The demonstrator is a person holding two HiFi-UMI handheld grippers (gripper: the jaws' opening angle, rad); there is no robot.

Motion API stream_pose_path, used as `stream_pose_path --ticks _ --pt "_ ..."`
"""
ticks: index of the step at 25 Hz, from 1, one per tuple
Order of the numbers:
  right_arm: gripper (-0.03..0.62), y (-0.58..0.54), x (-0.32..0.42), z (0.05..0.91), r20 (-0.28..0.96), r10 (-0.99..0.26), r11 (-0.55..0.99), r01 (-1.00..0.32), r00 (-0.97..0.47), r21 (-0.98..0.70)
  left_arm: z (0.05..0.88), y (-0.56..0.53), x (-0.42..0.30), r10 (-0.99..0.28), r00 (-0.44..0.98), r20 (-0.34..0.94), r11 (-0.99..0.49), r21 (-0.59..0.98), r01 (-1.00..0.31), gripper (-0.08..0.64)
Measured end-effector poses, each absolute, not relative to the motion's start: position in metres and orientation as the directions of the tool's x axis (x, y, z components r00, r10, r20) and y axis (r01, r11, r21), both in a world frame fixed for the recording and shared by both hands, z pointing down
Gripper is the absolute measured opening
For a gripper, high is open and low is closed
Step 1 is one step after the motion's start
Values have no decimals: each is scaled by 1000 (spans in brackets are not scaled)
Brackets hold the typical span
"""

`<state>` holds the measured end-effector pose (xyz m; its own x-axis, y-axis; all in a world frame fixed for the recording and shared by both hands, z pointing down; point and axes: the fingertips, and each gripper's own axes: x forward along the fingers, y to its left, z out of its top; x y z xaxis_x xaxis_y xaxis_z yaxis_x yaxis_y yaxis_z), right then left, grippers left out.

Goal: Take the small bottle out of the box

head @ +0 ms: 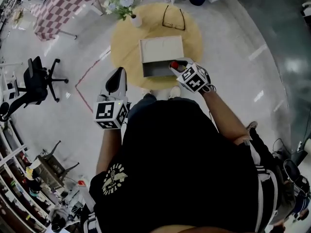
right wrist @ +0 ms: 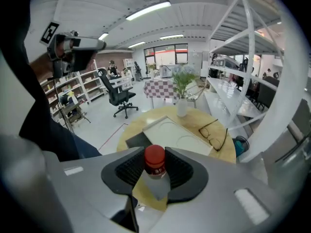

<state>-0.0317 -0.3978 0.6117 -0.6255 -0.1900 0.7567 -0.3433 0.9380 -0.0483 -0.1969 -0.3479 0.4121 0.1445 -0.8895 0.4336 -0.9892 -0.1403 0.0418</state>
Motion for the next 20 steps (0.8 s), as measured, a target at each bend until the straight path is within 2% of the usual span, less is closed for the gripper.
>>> stream_pose_path --ticks 7,20 --pt "140 -406 -34 678 790 -310 846 -532 -528 -24 417 -362 -248 -881 175 439 -165 60 -984 0" --pt "141 -410 -41 716 794 -431 706 -708 -428 2 419 -417 -274 -832 366 416 -370 75 -926 0"
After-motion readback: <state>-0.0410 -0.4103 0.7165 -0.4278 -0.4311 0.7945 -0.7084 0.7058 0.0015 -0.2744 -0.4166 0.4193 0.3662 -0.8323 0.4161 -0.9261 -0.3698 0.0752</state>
